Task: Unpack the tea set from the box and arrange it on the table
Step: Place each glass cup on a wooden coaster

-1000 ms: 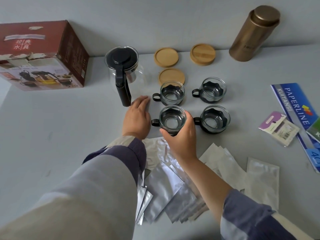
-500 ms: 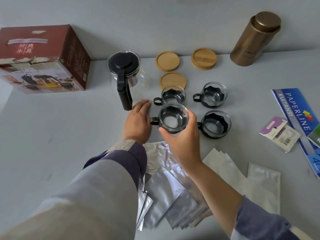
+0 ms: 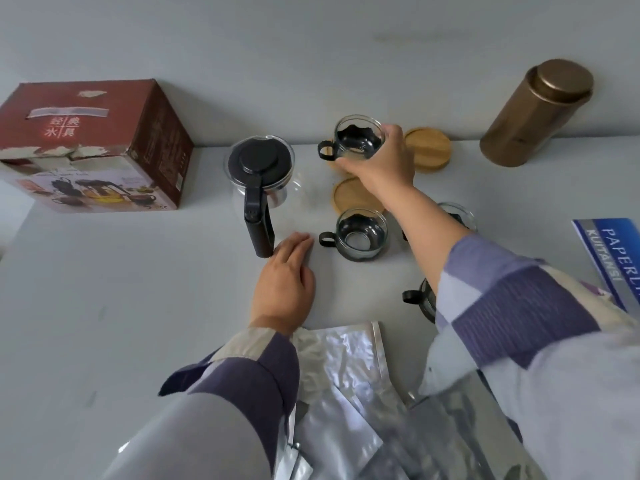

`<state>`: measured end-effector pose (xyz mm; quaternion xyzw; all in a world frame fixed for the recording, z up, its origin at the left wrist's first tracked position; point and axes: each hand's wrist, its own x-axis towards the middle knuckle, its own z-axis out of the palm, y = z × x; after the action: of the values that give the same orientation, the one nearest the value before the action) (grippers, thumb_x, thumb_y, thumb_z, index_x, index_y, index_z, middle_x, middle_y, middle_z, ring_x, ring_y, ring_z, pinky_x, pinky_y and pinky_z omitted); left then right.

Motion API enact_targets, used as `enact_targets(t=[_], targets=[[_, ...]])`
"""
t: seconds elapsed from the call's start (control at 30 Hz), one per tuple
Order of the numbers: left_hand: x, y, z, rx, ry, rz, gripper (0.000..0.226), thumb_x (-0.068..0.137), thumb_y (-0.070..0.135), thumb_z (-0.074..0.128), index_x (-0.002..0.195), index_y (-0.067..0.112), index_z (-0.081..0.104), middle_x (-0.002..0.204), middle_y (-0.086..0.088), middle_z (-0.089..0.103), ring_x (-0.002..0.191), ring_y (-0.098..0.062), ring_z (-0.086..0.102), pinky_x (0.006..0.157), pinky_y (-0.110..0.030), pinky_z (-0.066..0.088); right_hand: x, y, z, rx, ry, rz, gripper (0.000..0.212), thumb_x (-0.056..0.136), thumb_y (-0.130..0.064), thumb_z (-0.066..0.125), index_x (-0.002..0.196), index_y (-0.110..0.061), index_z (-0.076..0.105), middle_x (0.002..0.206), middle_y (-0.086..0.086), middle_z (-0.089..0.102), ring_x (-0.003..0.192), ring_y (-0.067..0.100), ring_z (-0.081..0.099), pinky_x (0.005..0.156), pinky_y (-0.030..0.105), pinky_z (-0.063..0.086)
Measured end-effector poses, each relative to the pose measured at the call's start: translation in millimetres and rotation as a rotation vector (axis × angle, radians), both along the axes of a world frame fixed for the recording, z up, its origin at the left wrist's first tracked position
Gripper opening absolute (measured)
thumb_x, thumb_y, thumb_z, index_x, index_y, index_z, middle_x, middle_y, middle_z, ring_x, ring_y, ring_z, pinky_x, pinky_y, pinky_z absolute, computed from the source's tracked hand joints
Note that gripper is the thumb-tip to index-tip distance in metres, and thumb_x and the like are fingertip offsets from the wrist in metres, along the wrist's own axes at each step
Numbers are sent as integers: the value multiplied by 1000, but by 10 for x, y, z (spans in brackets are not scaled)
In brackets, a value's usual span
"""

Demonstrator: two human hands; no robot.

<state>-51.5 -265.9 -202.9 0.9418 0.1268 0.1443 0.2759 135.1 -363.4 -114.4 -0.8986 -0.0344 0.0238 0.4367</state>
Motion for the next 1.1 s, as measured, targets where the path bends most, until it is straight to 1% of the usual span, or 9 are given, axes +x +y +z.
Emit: enact_targets(t=[0.13, 0.43, 0.63, 0.7, 0.77, 0.9, 0.97, 1.03, 1.1], targets=[[4, 8, -4, -8, 10, 8, 47, 81, 1, 52, 127, 9, 58, 134, -3, 54, 128, -14, 45, 108, -10, 22, 286, 153, -118, -48, 33, 5, 86, 55, -49, 82, 127, -21, 44, 123, -1, 58, 119, 23, 51, 97, 37, 45], [12, 2, 16, -4, 25, 11, 46, 83, 4, 52, 127, 10, 59, 134, -2, 54, 128, -13, 45, 109, -13, 23, 418, 168, -284, -111, 137, -17, 92, 55, -49, 84, 132, -27, 39, 131, 10, 47, 120, 26, 48, 95, 31, 41], [9, -3, 19, -3, 12, 24, 45, 82, 2, 52, 126, 9, 60, 133, -2, 55, 127, -14, 46, 108, -11, 23, 391, 58, -75, -210, 184, 71, 122, 61, -46, 84, 151, -21, 6, 151, 7, 30, 141, 29, 22, 112, 42, 30], [9, -9, 25, -3, 6, 22, 45, 82, 2, 52, 126, 9, 60, 133, -3, 55, 127, -14, 47, 107, -12, 24, 309, -11, 64, -169, 181, 81, 114, 69, -41, 81, 152, -19, 6, 152, 7, 28, 141, 29, 21, 113, 43, 29], [7, -18, 27, 2, 3, 22, 45, 82, 1, 52, 125, 9, 60, 133, -3, 55, 127, -15, 47, 107, -13, 25, 136, -106, 210, -67, 168, 111, 97, 75, -38, 76, 150, -17, 18, 149, 8, 35, 137, 26, 33, 110, 38, 35], [1, -23, 15, 4, 6, 32, 45, 82, 3, 52, 126, 10, 60, 134, -1, 54, 127, -13, 47, 106, -11, 24, -507, -322, 221, 187, 211, 148, 76, 82, -31, 71, 145, -21, 30, 145, 3, 42, 124, 13, 46, 89, 22, 43], [5, -20, 3, 8, -6, 28, 44, 82, 2, 52, 125, 9, 60, 133, -2, 55, 126, -14, 47, 107, -12, 24, -839, -374, 67, 153, 145, 133, 87, 78, -33, 74, 148, -21, 24, 150, 2, 35, 131, 13, 39, 99, 27, 42], [5, -23, -4, 12, -13, 28, 44, 83, 2, 52, 125, 8, 60, 132, -3, 56, 126, -15, 48, 107, -15, 27, -1111, -369, -127, 113, 65, 103, 99, 73, -32, 79, 149, -14, 18, 152, 5, 30, 140, 18, 29, 114, 34, 29], [-1, -26, -2, 18, -13, 25, 44, 82, 1, 52, 125, 7, 60, 131, -3, 56, 125, -17, 49, 106, -16, 28, -1300, -326, -312, 105, 20, 37, 105, 71, -27, 81, 150, -7, 15, 154, 9, 26, 143, 22, 23, 118, 37, 20]])
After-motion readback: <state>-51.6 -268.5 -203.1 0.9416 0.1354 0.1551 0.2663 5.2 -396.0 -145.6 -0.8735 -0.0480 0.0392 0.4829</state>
